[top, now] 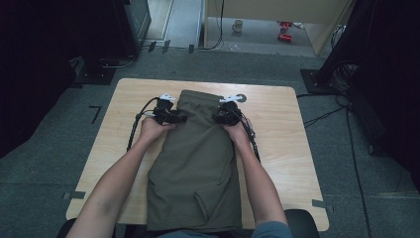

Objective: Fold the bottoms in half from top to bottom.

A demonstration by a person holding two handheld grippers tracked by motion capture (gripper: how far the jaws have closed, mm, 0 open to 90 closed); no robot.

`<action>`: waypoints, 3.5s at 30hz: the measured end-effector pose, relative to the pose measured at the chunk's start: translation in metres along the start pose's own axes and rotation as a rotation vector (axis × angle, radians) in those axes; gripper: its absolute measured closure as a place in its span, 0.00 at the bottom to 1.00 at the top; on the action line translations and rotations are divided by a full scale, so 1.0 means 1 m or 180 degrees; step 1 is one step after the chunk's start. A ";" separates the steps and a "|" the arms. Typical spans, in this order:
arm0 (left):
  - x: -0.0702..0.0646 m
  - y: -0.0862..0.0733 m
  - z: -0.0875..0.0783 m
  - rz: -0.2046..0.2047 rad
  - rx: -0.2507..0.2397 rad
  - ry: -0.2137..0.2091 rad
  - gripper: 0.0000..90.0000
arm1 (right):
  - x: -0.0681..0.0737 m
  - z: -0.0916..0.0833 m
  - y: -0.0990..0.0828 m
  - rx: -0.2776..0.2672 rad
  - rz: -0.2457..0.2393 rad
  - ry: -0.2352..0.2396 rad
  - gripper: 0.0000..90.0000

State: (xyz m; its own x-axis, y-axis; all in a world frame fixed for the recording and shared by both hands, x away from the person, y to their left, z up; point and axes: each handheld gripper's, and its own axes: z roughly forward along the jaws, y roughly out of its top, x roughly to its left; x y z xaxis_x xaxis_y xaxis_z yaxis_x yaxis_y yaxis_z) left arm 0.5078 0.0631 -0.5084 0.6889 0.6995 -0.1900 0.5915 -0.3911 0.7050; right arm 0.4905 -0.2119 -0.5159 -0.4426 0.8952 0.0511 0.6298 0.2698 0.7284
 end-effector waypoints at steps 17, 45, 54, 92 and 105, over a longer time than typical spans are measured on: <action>-0.007 0.001 -0.002 0.0067 0.0162 0.0031 0.85 | 0.005 0.000 0.003 0.0038 0.0080 0.0137 0.89; -0.005 0.060 -0.039 -0.0012 -0.0162 -0.0081 0.97 | -0.017 -0.043 0.063 0.0024 0.0224 0.0268 0.95; -0.014 0.110 -0.090 0.0201 -0.0916 0.0074 0.97 | -0.018 -0.101 0.121 -0.0771 -0.0111 -0.0086 0.94; -0.079 -0.057 -0.087 0.0077 -0.0181 -0.0502 0.95 | 0.023 -0.113 -0.044 -0.0112 -0.0136 0.0698 0.90; -0.073 -0.071 -0.064 0.0281 0.0146 -0.0287 0.95 | 0.031 -0.096 -0.071 0.0081 -0.0134 0.0718 0.89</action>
State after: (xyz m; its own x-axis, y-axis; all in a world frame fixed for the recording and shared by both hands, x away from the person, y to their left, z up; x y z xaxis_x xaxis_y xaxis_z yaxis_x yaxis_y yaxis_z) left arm 0.3886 0.0784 -0.5011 0.7728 0.6054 -0.1906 0.5440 -0.4772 0.6901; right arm 0.3705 -0.2380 -0.5004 -0.5985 0.7818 0.1747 0.6225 0.3166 0.7157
